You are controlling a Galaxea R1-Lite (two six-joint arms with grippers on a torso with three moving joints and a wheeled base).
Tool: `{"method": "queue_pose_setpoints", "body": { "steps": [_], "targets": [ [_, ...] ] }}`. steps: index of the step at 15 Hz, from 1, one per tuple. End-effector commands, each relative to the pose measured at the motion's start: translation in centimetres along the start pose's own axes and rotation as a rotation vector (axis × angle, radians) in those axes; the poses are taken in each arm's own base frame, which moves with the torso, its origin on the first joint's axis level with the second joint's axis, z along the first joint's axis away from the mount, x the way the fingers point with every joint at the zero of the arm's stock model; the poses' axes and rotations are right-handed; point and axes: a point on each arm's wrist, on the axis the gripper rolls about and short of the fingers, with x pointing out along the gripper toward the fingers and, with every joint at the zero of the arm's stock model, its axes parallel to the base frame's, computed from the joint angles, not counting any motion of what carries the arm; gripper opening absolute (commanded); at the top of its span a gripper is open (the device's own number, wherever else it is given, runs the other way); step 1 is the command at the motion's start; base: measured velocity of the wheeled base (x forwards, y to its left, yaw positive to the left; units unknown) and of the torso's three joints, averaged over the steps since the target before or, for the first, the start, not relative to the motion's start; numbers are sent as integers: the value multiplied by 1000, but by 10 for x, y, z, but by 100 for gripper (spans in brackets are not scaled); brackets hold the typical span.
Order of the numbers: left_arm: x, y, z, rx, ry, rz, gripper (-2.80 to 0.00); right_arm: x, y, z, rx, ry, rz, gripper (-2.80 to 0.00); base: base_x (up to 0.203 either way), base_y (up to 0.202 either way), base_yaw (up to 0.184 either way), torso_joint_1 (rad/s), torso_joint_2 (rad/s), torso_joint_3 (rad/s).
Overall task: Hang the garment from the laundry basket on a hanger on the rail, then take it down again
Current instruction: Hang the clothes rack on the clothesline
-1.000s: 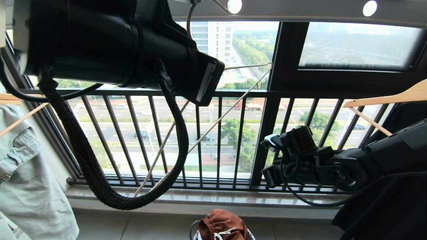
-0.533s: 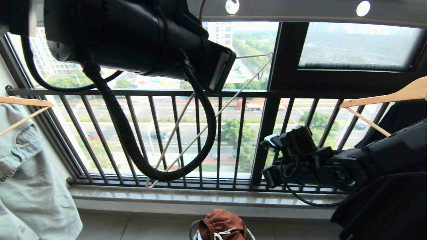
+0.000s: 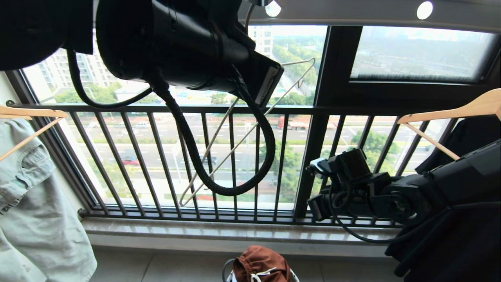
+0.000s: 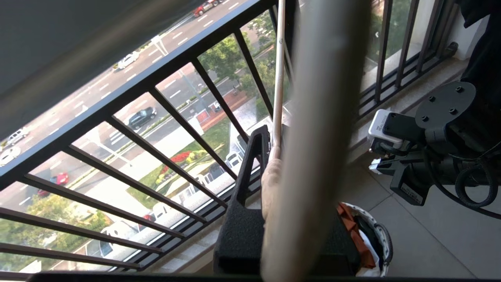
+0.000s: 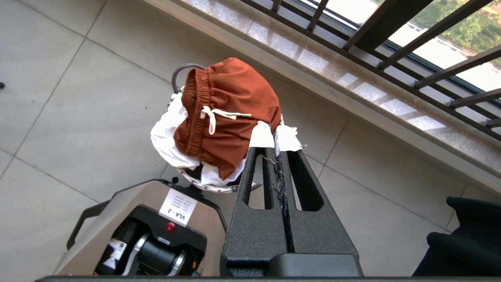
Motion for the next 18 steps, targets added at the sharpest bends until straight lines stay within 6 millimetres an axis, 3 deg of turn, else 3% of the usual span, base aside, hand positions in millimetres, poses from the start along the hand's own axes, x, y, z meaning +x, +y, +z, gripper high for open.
{"method": "queue_pose_setpoints", "body": {
  "steps": [1, 5, 18],
  "targets": [
    [0, 2, -1, 8, 8, 31, -280, 1, 0, 0, -1, 1, 1, -280, 0, 0, 0, 0, 0, 0],
    [-4, 5, 2, 2, -4, 43, -280, 2, 0, -1, -1, 3, 2, -280, 0, 0, 0, 0, 0, 0],
    [22, 7, -2, 33, -26, 83, -280, 3, 0, -1, 1, 6, 2, -280, 0, 0, 0, 0, 0, 0]
  ]
}}
